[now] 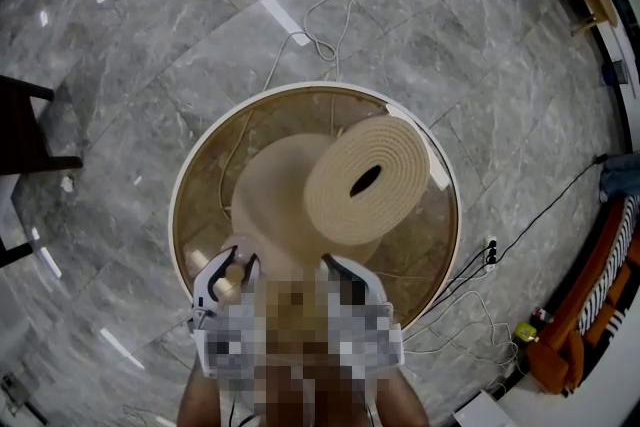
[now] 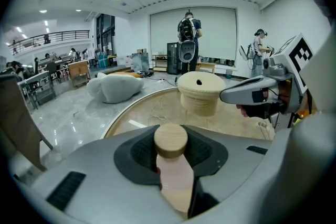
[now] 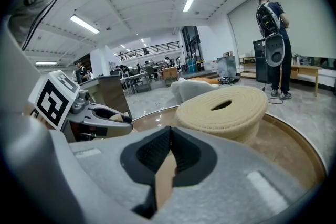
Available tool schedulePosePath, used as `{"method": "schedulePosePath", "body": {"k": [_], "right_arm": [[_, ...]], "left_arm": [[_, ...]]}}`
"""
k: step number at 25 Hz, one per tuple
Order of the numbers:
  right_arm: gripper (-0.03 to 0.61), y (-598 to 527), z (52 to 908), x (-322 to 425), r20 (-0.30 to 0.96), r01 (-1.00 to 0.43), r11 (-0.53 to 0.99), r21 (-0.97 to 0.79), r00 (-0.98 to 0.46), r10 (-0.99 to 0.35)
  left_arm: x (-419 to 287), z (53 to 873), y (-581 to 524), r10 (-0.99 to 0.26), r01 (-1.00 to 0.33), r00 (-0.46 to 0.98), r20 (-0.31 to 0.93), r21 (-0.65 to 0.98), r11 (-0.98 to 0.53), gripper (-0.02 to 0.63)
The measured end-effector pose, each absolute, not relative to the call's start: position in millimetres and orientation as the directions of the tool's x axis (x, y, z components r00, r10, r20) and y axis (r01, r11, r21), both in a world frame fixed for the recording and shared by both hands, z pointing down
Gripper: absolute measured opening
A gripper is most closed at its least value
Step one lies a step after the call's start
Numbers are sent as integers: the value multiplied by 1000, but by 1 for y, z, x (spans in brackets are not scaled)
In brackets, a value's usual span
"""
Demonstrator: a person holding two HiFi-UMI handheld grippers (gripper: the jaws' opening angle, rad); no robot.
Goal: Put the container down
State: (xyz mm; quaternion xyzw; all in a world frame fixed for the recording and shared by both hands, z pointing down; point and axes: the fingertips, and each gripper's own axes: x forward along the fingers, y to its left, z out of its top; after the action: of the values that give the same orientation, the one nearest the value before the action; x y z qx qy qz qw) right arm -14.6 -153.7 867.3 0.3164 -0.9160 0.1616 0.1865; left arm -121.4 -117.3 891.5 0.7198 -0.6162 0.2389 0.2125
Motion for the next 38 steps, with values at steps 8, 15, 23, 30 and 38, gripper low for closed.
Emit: {"method": "schedulePosePath", "body": {"k": [8,15,23,30,38], "right_arm": [[2,-150,871,-14,449,-644,743,-181,-727,-520],[2,-149,870,-11,446,-644,744,-179,-727,-522],[2,-148,863,-10,446,-644,744,-174,-726,-524],[2,-150,857,-9,446,-645,746,-163,-723,-528],[2,-154,833,-11,429,-646,749,-148,-724,-539]], "left_arm": [[-121,892,-115,-796,-988,119,593,-7,-153,129],[-120,892,-116,-806,-991,99,584,-13,-131,130],[-120,885,-120,-823,-988,100,558,-43,-149,179],[-114,876,-132,-834,-983,133,536,-36,-180,265],[-118,855,-132,-837,-982,131,532,-45,-183,265]]}}
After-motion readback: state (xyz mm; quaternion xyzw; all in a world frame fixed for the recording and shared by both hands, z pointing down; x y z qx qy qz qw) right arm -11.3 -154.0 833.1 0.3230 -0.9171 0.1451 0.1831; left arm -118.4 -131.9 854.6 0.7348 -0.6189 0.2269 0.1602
